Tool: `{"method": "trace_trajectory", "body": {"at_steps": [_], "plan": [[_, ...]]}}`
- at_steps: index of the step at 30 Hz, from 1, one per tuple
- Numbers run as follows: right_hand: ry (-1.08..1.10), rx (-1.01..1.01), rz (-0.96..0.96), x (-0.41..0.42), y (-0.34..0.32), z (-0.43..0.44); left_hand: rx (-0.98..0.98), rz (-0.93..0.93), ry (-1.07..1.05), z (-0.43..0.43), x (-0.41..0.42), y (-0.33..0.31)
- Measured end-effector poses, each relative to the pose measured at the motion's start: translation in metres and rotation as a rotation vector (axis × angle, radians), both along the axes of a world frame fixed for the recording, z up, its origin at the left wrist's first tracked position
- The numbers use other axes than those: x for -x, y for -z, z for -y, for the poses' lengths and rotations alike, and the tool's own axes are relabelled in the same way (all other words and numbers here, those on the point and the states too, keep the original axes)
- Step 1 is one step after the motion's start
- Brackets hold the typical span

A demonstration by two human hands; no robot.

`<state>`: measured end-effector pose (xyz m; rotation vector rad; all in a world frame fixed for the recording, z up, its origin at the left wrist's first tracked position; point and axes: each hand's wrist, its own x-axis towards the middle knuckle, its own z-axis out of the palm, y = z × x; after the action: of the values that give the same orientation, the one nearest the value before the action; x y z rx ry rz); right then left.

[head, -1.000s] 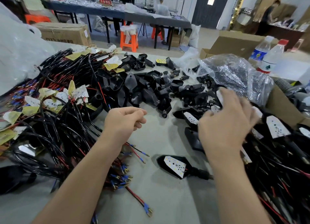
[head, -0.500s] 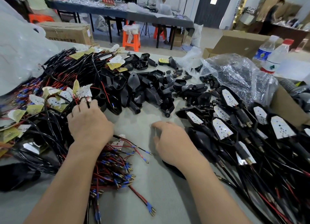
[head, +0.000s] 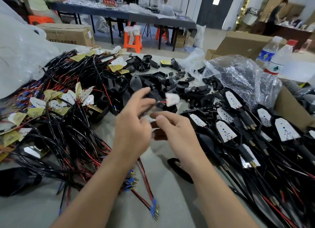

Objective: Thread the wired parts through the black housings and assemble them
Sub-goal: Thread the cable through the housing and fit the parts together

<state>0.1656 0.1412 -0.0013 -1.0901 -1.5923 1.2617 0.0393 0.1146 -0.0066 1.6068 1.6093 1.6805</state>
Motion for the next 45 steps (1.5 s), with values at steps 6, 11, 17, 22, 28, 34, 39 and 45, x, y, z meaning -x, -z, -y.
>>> {"method": "trace_trajectory", "body": {"at_steps": [6,11,17,22,28,34,39,45], "plan": [[0.095,0.098,-0.213,-0.001,0.001,-0.005,0.143,-0.045,0.149,-0.004,-0.008,0.008],[0.061,0.121,-0.384,-0.018,-0.004,-0.018,0.221,0.058,0.253,-0.005,0.002,0.007],[0.105,-0.006,-0.195,-0.015,0.001,-0.010,0.357,-0.116,0.244,-0.005,-0.010,0.020],[0.171,-0.175,-0.024,-0.013,0.002,-0.011,0.371,-0.190,0.224,-0.006,-0.022,0.027],[0.355,-0.160,-0.330,-0.027,-0.004,-0.024,0.473,0.183,0.296,-0.010,-0.024,0.025],[0.540,-0.071,-0.523,-0.044,-0.006,-0.033,0.427,0.409,0.288,-0.014,-0.005,0.017],[0.409,0.004,-0.483,-0.033,0.003,-0.032,0.432,0.373,0.201,-0.014,-0.005,0.021],[0.394,-0.007,-0.366,-0.026,0.008,-0.030,0.410,-0.175,-0.014,-0.007,-0.006,0.024]]}}
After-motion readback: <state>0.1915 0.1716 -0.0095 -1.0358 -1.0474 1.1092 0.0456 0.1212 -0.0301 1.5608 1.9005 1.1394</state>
